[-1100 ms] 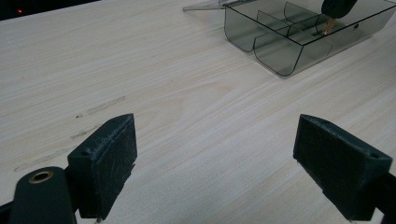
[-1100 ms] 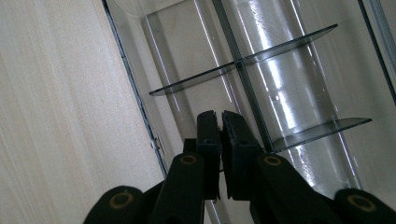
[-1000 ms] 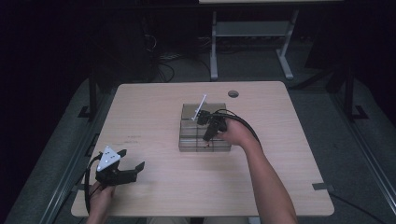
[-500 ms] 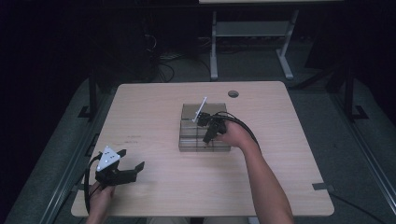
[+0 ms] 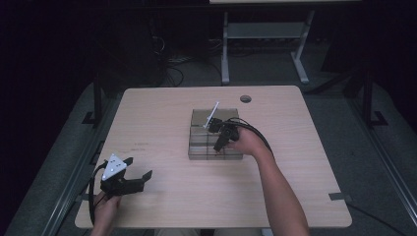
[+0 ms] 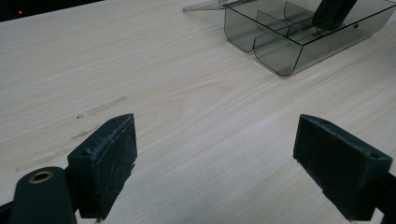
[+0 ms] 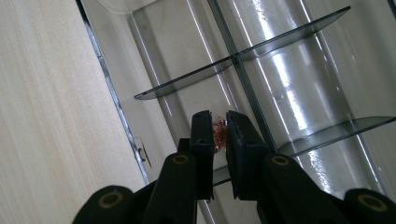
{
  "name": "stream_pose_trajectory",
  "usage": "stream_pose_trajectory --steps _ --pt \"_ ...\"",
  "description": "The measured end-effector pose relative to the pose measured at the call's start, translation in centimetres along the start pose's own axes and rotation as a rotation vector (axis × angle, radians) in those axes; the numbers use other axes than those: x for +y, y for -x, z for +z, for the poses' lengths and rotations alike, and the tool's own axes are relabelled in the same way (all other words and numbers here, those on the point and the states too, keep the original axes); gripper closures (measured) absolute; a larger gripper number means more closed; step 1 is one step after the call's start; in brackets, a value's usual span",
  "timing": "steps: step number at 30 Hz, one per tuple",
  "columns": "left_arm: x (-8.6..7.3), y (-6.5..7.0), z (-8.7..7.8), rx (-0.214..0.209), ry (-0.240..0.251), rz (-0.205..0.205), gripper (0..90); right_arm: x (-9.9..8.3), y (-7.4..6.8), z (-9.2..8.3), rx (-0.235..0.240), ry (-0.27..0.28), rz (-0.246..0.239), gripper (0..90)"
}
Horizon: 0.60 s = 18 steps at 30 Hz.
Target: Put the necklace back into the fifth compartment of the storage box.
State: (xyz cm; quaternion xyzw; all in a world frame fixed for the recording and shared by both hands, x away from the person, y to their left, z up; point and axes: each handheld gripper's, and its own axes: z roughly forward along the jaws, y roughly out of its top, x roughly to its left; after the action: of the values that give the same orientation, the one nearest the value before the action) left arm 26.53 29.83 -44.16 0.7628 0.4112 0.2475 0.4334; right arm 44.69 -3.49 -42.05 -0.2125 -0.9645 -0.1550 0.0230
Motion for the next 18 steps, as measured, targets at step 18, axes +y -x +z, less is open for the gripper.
stream_pose_trajectory --steps 18 --pt "0.0 0.1 0.1 0.000 -0.003 0.007 13.0 -0.8 -0.3 -1.9 -0.002 0.030 -0.001 68.7"
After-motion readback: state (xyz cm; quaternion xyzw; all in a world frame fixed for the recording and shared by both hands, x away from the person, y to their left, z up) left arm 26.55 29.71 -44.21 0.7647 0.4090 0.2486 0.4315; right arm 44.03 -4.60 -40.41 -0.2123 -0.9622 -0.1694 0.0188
